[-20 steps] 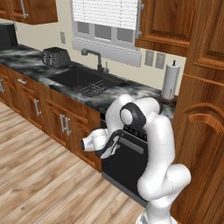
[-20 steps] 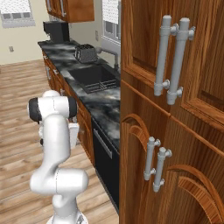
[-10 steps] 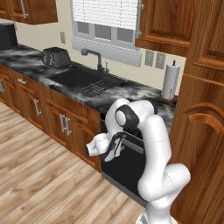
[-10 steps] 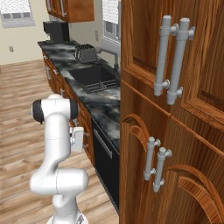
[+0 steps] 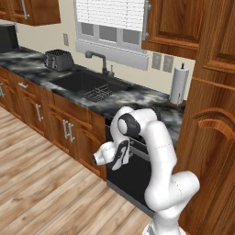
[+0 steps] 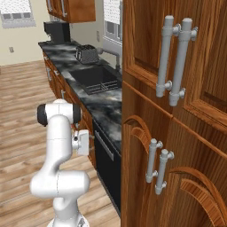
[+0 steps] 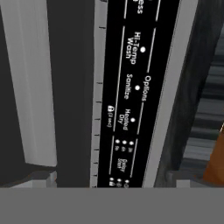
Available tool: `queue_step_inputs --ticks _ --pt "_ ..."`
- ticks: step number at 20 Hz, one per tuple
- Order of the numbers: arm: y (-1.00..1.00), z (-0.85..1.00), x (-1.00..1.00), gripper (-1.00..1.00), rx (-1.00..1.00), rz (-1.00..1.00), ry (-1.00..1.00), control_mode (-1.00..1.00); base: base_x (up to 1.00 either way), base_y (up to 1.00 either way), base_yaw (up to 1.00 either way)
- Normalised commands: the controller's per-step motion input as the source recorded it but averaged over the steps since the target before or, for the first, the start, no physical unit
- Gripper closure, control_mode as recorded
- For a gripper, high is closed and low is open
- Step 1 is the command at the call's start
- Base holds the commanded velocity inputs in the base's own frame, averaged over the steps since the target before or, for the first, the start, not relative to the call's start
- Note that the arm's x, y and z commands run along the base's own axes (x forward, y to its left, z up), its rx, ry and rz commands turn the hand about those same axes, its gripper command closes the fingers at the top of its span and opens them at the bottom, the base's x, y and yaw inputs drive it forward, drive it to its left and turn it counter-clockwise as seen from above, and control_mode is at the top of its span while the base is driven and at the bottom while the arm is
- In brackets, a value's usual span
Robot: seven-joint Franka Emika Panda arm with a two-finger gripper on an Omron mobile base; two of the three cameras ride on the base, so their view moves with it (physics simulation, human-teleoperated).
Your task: Open the dishwasher door and pull out the top rack.
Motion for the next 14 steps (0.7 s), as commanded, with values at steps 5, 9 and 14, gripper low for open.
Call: queue_step_inputs --ticks 5,9,14 --pt "-0.03 -0.27 0.18 -1.00 -0.06 0.00 0.00 -1.00 0.00 0.00 0.00" --pt "0.00 -0.25 0.19 -1.00 -0.07 0.00 0.00 -1.00 0.00 0.00 0.00" --pt "0.00 -0.23 0.17 -1.00 -0.07 0.00 0.00 -1.00 0.00 0.00 0.00"
